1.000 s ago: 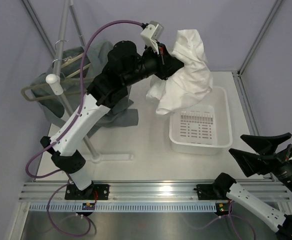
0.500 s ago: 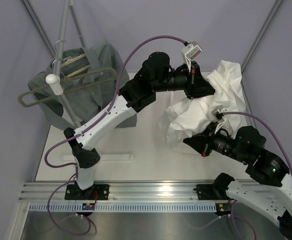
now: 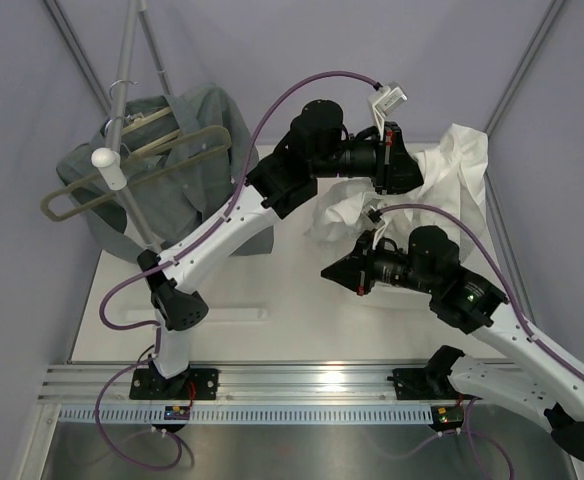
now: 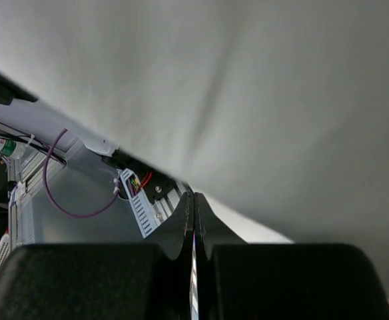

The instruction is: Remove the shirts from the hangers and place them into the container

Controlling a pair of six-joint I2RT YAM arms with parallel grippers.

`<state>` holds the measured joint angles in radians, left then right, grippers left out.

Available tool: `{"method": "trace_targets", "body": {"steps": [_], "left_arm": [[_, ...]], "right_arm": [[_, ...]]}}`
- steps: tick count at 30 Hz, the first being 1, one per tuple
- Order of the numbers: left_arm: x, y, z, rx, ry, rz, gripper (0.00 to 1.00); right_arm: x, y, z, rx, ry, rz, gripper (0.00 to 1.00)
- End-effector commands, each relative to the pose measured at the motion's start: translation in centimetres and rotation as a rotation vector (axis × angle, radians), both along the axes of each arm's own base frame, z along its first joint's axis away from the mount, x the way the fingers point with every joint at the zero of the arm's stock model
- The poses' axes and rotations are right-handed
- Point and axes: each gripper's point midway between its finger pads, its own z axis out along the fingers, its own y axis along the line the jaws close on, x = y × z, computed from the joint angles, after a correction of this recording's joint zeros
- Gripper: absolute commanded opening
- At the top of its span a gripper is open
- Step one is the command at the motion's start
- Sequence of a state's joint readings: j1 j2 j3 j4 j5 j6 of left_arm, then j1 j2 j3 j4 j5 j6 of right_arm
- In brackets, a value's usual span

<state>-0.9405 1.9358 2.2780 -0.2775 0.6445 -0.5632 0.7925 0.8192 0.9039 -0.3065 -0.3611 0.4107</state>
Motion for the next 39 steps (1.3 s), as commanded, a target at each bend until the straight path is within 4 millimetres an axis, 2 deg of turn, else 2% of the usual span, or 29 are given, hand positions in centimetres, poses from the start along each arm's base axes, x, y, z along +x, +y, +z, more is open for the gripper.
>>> {"method": "trace_targets", "body": {"steps": [1,4,7,11,14,17,18,23,26,27,29,32,35,36,39], "left_arm": [[-3.0,1.1,5.1,-0.133,-0.048,-0.122,0.0],[-2.8,2.0,5.2,-0.121,-0.019,-0.139,0.0],[-2.2,2.8,5.3,-0.119,0.038,-0.158,0.0],[-2.4,2.6,5.0,-0.121,0.111,-0.205,0.0],[-2.9,2.6,4.6,-0.115,0.123,-0.228,0.0],[-4.4,2.9,4.5,-0.109,0.122,-0.272,0.0],[-4.6,3.0,4.5,-0.107,0.125,-0.282,0.0],[-6.9,3.6,4.3,-0.094,0.138,-0.369,0.0],[-8.1,4.3,4.3,-0.096,0.126,-0.412,0.01],[-8.2,4.4,4.2,-0.093,0.127,-0.416,0.01],[-8.6,4.8,4.1,-0.085,0.13,-0.43,0.02],[-9.2,5.3,3.6,-0.07,0.131,-0.449,0.07],[-9.4,5.5,2.9,-0.054,0.126,-0.461,0.09],[-9.5,5.5,2.7,-0.05,0.127,-0.466,0.1],[-9.1,4.9,2.0,-0.042,0.148,-0.474,0.12]], "right_arm": [[-0.2,1.5,-1.6,-0.034,-0.005,0.067,0.0],[-0.4,1.3,-3.1,-0.082,-0.018,0.069,0.0],[-1.1,1.6,-3.6,-0.081,-0.022,0.112,0.0],[-0.6,2.7,-3.8,-0.089,-0.016,0.134,0.0],[1.2,3.2,-4.3,-0.109,-0.018,0.073,0.0],[3.1,3.8,-4.8,-0.126,-0.023,0.008,0.0],[4.2,3.8,-5.5,-0.153,-0.016,-0.038,0.0],[8.0,3.3,-4.4,-0.165,-0.037,-0.234,0.0],[10.3,2.1,-3.4,-0.178,-0.079,-0.365,0.0],[11.6,1.2,-3.5,-0.208,-0.088,-0.445,0.0],[12.6,-0.2,-3.3,-0.252,-0.083,-0.538,0.0],[14.3,-3.9,-3.7,-0.338,-0.085,-0.751,0.0],[14.3,-6.4,-4.5,-0.407,-0.058,-0.86,0.0],[14.2,-8.0,-4.7,-0.452,-0.057,-0.917,0.0],[13.6,-10.1,-4.9,-0.474,-0.036,-1.004,0.0]]}}
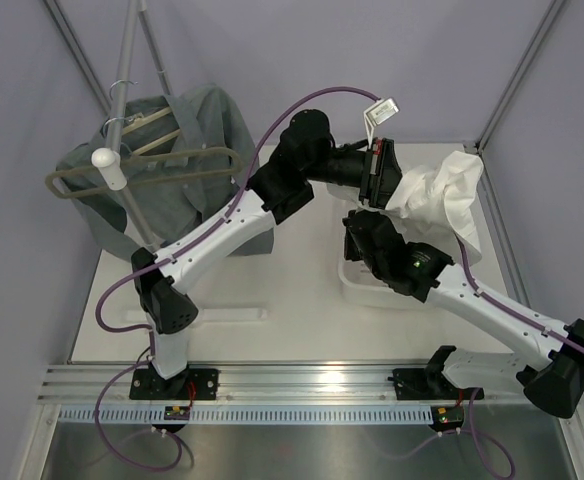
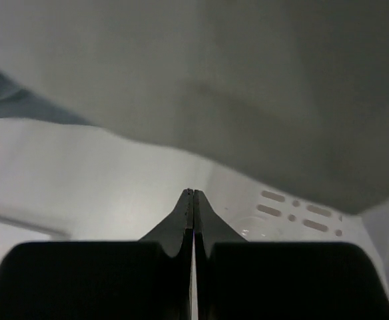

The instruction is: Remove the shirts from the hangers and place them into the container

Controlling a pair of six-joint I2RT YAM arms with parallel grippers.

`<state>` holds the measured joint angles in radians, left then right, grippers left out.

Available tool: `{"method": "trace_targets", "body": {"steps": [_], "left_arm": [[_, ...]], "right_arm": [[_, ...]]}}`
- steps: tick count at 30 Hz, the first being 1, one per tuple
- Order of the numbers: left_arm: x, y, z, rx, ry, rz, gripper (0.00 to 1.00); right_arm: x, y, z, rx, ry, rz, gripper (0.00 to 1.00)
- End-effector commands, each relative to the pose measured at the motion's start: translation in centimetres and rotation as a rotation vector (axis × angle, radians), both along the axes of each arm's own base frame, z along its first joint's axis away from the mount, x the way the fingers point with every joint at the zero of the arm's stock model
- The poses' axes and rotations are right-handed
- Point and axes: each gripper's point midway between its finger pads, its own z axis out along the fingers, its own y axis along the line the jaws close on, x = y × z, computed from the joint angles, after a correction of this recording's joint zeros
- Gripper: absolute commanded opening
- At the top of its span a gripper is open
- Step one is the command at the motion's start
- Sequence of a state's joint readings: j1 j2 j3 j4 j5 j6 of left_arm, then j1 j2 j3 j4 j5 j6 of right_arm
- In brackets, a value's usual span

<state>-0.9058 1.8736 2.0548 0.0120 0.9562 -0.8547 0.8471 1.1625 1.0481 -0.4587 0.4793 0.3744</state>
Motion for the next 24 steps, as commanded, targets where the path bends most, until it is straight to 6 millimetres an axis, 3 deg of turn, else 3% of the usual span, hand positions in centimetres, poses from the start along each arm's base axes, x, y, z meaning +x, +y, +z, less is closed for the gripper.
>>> {"method": "trace_targets", "body": {"steps": [1,3,9,19,24], "left_arm": [[-4.8,2.6,2.0,-0.021,-0.018,-0.177,0.13],[-4.2,2.1,1.4,-0.007,0.002,-0.161,0.14],[-1.4,-0.1,-3.0,0.086,0.055,-0.092,0.14],[6.4,-2.7,-11.4,0.204,0.18,-0.031,0.11],[8.5,-3.9,-15.5,0.256,0.234,-0.014,0.1]], "right_arm": [[0.8,-5.1,2.4,-0.001,-0.067,-0.281,0.0],[0.2,-5.1,2.1,0.015,-0.056,-0.255,0.0],[-1.7,-4.2,0.6,0.061,-0.017,-0.132,0.0],[-3.6,-3.2,-1.3,0.107,0.022,-0.019,0.0],[-4.1,-2.4,-2.9,0.11,0.044,0.039,0.0]]}}
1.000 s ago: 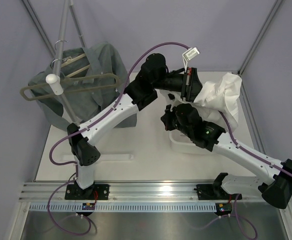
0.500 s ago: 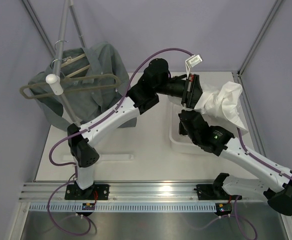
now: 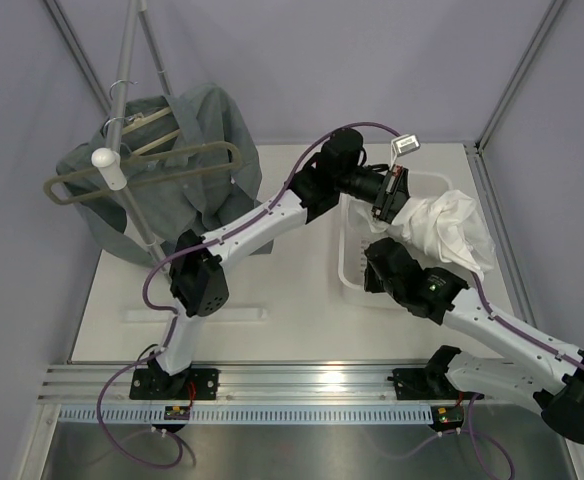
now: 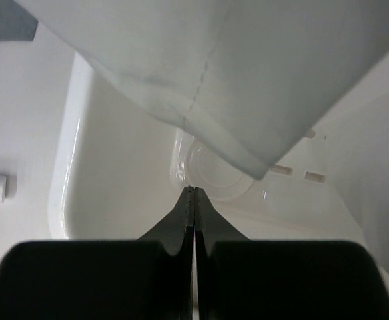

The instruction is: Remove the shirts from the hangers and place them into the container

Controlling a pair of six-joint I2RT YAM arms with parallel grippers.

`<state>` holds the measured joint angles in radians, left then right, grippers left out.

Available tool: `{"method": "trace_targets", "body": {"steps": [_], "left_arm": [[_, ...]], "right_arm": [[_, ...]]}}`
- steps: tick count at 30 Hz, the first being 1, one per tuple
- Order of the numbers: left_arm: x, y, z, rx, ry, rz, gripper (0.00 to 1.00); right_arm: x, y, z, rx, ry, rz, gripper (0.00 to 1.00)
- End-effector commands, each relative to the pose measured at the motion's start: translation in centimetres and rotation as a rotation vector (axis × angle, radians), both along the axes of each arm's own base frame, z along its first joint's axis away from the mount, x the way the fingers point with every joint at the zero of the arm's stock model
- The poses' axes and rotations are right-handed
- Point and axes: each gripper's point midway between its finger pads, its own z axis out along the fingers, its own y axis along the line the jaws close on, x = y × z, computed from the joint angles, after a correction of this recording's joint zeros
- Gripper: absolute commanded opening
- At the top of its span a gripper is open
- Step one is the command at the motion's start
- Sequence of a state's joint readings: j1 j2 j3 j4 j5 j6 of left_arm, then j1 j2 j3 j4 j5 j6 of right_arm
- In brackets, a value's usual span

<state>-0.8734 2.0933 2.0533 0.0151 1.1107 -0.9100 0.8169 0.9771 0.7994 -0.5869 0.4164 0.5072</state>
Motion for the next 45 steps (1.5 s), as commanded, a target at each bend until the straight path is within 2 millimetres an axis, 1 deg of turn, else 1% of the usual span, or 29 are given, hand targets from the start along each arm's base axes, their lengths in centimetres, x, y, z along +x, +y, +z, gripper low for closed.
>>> {"method": "trace_targets", "body": {"steps": [1,4,5,7,11,12,14,15,16,17,20,23,24,27,28,30,31,32,33,34,35,37,38,39,40,41,42,43,45], "left_arm": [[5.9,-0.7,-5.0,0.074,0.043,0.119,0.09],[7.8,-0.3,-6.0,0.089,0.069,0.152,0.09],[8.2,-0.2,-6.4,0.096,0.075,0.161,0.09],[9.1,0.0,-7.0,0.107,0.091,0.173,0.09],[9.5,0.2,-7.0,0.107,0.101,0.171,0.09],[9.5,0.3,-6.7,0.101,0.096,0.174,0.09],[9.3,0.4,-6.4,0.103,0.107,0.175,0.13],[9.1,0.4,-5.6,0.075,0.091,0.17,0.13],[8.9,0.4,-5.3,0.068,0.088,0.167,0.13],[8.7,0.6,-4.6,0.057,0.077,0.17,0.15],[8.4,0.8,-4.3,0.056,0.078,0.166,0.17],[8.1,1.1,-5.0,0.077,0.09,0.17,0.17],[8.1,1.2,-4.8,0.072,0.083,0.173,0.17],[7.9,1.6,-6.1,0.112,0.073,0.204,0.15],[7.9,1.8,-7.1,0.145,0.072,0.22,0.12],[8.4,2.5,-9.0,0.224,0.037,0.298,0.08],[8.2,3.1,-8.4,0.232,0.013,0.325,0.01],[8.4,3.7,-10.3,0.297,0.027,0.37,0.0],[8.3,4.1,-11.0,0.327,0.015,0.393,0.0],[8.3,4.8,-10.8,0.348,0.001,0.427,0.0],[9.1,5.5,-12.5,0.412,-0.005,0.496,0.0],[8.9,6.8,-14.3,0.515,-0.014,0.553,0.0],[9.2,7.7,-16.0,0.595,-0.032,0.598,0.0],[8.9,7.9,-16.8,0.64,-0.043,0.61,0.0],[9.5,8.5,-17.7,0.689,-0.066,0.658,0.0],[9.3,8.9,-18.9,0.748,-0.072,0.66,0.0],[9.2,9.0,-19.6,0.781,-0.083,0.666,0.0],[9.4,9.8,-20.8,0.854,-0.099,0.699,0.01],[9.7,9.7,-22.4,0.926,-0.133,0.71,0.01]], "right_arm": [[0.8,2.7,4.1,0.129,-0.138,0.099,0.0],[-0.3,4.2,3.6,0.166,-0.11,0.203,0.0],[-1.4,5.3,3.6,0.201,-0.086,0.283,0.0],[-2.4,6.3,3.7,0.222,-0.059,0.355,0.0],[-6.1,9.1,4.6,0.303,0.03,0.579,0.0],[-6.6,9.5,4.8,0.307,0.035,0.613,0.0],[-8.1,10.6,6.5,0.349,0.031,0.714,0.0],[-8.9,11.0,7.2,0.354,0.016,0.755,0.0],[-9.0,11.2,8.1,0.364,-0.008,0.763,0.0],[-9.1,11.2,9.8,0.389,-0.049,0.772,0.0],[-9.3,10.9,12.2,0.413,-0.088,0.776,0.0],[-9.1,10.4,12.7,0.392,-0.091,0.756,0.0],[-9.2,10.2,12.8,0.388,-0.095,0.756,0.0],[-9.1,9.1,14.1,0.403,-0.151,0.72,0.0],[-8.8,7.9,15.4,0.412,-0.208,0.674,0.0],[-8.3,5.9,16.9,0.416,-0.25,0.575,0.0],[-7.3,4.0,17.9,0.405,-0.305,0.47,0.0],[-7.0,2.5,18.4,0.387,-0.314,0.405,0.02],[-6.7,1.4,18.7,0.391,-0.318,0.338,0.19],[-6.2,0.0,19.1,0.377,-0.345,0.27,0.27],[-6.2,-1.0,19.4,0.363,-0.351,0.242,0.35],[-5.5,-3.2,19.6,0.34,-0.358,0.115,0.6],[-5.3,-3.6,19.6,0.352,-0.352,0.074,0.67],[-5.1,-4.1,19.5,0.353,-0.343,0.032,0.87],[-4.8,-5.0,19.1,0.331,-0.339,-0.028,0.94],[-4.6,-5.1,18.7,0.338,-0.32,-0.065,0.99],[-4.0,-5.3,18.0,0.314,-0.307,-0.11,0.99],[-3.7,-5.2,17.1,0.316,-0.283,-0.144,0.99],[-2.9,-4.8,15.1,0.262,-0.248,-0.188,0.99]]}}
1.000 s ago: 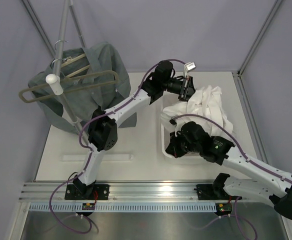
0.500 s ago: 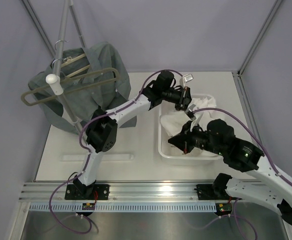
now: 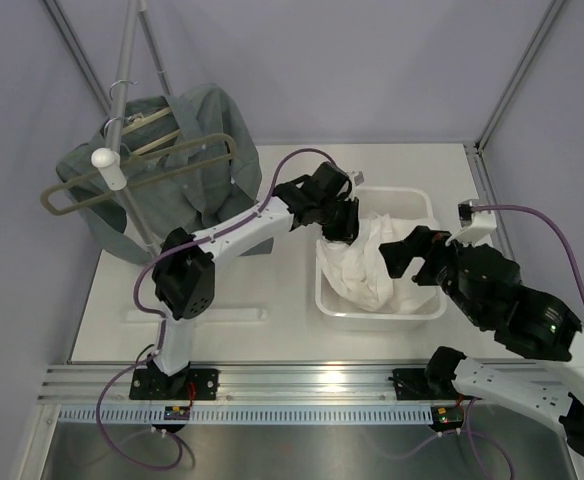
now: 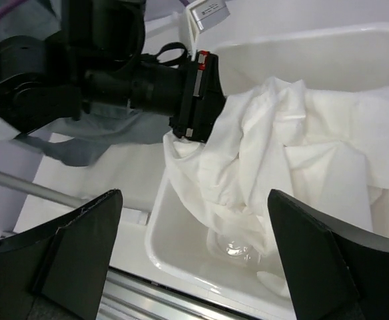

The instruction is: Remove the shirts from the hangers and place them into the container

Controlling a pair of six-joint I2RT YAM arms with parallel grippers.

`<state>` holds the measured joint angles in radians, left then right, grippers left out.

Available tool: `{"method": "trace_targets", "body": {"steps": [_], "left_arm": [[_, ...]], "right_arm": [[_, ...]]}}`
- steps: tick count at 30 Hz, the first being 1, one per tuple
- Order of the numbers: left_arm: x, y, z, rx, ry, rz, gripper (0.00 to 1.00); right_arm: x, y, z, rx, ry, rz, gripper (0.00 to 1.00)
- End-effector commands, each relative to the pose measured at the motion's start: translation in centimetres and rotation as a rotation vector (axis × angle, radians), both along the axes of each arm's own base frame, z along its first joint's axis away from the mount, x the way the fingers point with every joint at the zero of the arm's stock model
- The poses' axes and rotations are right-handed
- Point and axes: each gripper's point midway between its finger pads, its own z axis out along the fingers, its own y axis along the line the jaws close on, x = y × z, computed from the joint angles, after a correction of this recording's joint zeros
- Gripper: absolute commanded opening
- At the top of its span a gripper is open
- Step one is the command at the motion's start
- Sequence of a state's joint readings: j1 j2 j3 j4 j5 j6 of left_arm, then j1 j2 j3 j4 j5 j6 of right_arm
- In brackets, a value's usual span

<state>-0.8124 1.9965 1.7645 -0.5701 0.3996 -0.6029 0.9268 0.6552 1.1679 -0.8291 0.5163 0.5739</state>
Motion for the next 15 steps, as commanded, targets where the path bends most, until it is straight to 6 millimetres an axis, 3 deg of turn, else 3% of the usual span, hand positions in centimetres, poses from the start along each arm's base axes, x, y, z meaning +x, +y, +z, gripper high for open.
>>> {"method": "trace_targets", "body": {"steps": [1,6,7,11,15], "left_arm": [[1.2,3.1,-5.2,0.315,-0.052,0.081,0.01],[2.2,4.7,-9.0,0.451,-0.038,0.136,0.0],[2.5,5.2,-9.4,0.478,-0.044,0.161,0.0],[3.8,7.3,-10.4,0.599,-0.095,0.239,0.11],[5.2,8.2,-10.8,0.683,-0.139,0.274,0.1]], "right_arm": [[2.0,-1.1,-4.1,-0.071,0.106,-0.203,0.99],[3.7,-0.4,-6.9,-0.117,0.17,-0.2,0.99],[4.7,-1.1,-7.0,-0.112,0.169,-0.23,0.99],[5.9,-1.7,-8.2,-0.134,0.192,-0.248,0.98],[6.1,-2.4,-7.6,-0.146,0.168,-0.277,0.98]]}}
